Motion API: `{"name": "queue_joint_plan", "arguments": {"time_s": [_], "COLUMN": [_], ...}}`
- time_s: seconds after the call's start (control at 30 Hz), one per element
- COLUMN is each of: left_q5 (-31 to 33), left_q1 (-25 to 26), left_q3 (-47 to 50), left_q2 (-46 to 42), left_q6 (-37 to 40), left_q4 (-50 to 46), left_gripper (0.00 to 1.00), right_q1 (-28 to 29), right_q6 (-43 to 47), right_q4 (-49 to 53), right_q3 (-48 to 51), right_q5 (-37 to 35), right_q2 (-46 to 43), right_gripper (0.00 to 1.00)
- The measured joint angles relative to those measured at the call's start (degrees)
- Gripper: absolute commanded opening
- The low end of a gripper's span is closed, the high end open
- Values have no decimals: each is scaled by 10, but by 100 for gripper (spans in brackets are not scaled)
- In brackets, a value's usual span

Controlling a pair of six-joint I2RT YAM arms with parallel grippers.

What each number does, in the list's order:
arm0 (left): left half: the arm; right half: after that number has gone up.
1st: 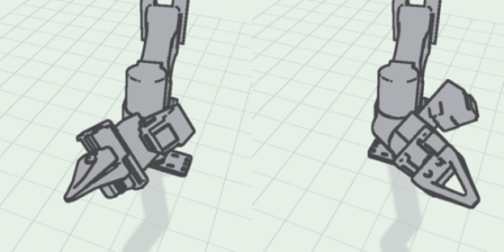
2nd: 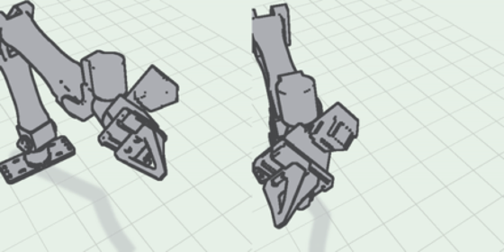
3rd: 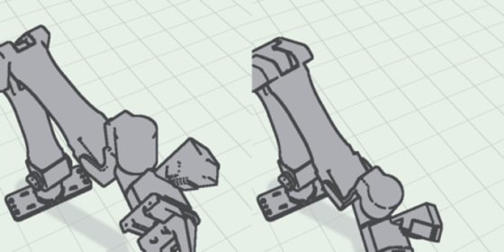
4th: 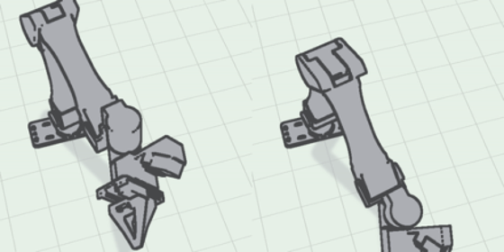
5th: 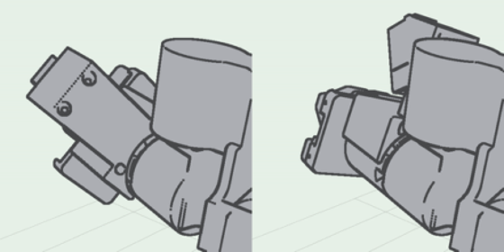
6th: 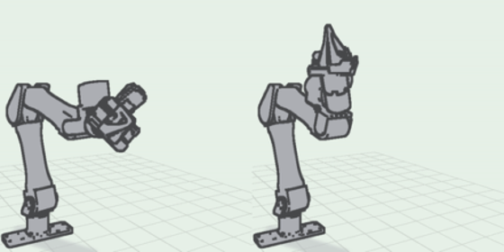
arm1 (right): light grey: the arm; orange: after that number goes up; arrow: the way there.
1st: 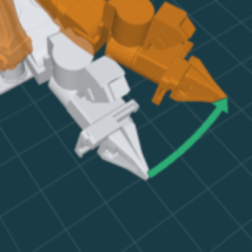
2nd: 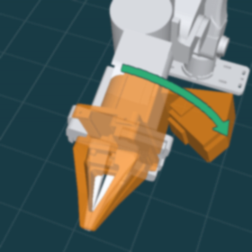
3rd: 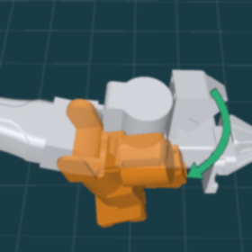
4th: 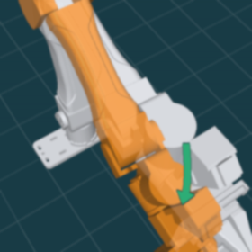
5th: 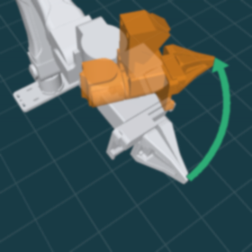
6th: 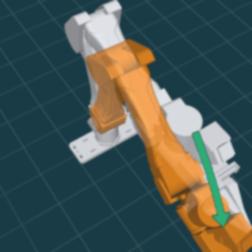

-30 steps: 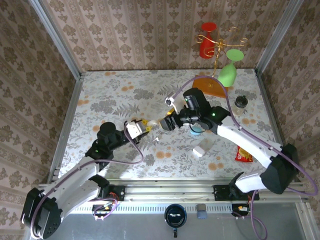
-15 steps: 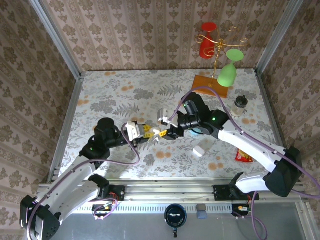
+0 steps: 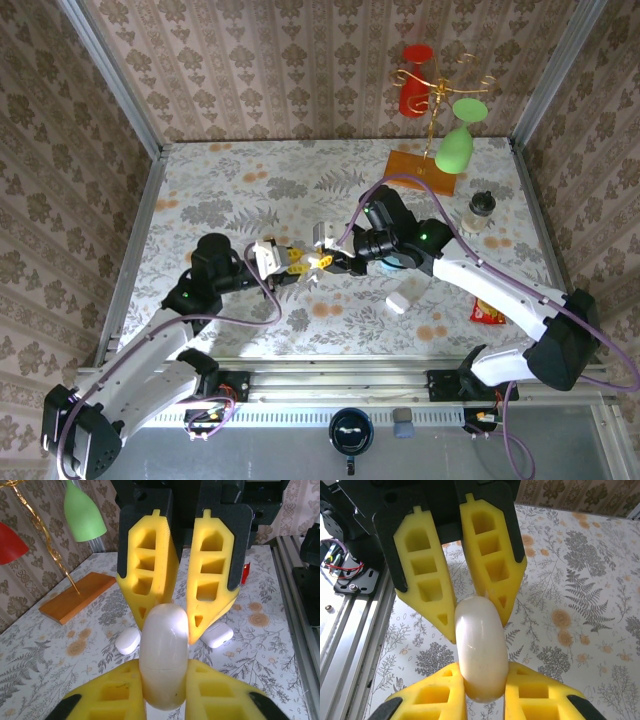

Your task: Insert wireless bluetooth earbuds into charging case

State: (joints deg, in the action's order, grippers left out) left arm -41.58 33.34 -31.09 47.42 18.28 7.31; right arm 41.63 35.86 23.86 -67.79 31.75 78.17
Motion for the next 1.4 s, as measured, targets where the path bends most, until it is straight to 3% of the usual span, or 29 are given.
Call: {"name": "queue_joint_plan", "arguments": {"time_s": [0.17,0.33,0.4,0.73,0.9,1.4], "left_q5": [12,47,62,145,166,171], "left_q1": [0,0,0,-12,-12,-11], "left_q3": [13,36,52,105,110,110], "left_q2": [-1,-14,-22,-8,45,145], "left_q6": [-16,-26,-31,-42,-42,-42], "left_q4": [40,78,100,142,142,166], "left_gripper": [55,90,96,100,100,100], "right_q1": [-2,-24,-42,-149,-169,-173], "right_q6": [-22,-81,-116,-404,-517,-661], "right_q4": [-23,-89,-117,-218,-204,-163], "right_q3": [7,67,94,147,111,-31], "right_q5": [-7,-41,-56,-158,-203,-180], "right_q2": [-1,-10,-13,-9,59,320], "right_gripper": [7,7,5,8,8,10]}}
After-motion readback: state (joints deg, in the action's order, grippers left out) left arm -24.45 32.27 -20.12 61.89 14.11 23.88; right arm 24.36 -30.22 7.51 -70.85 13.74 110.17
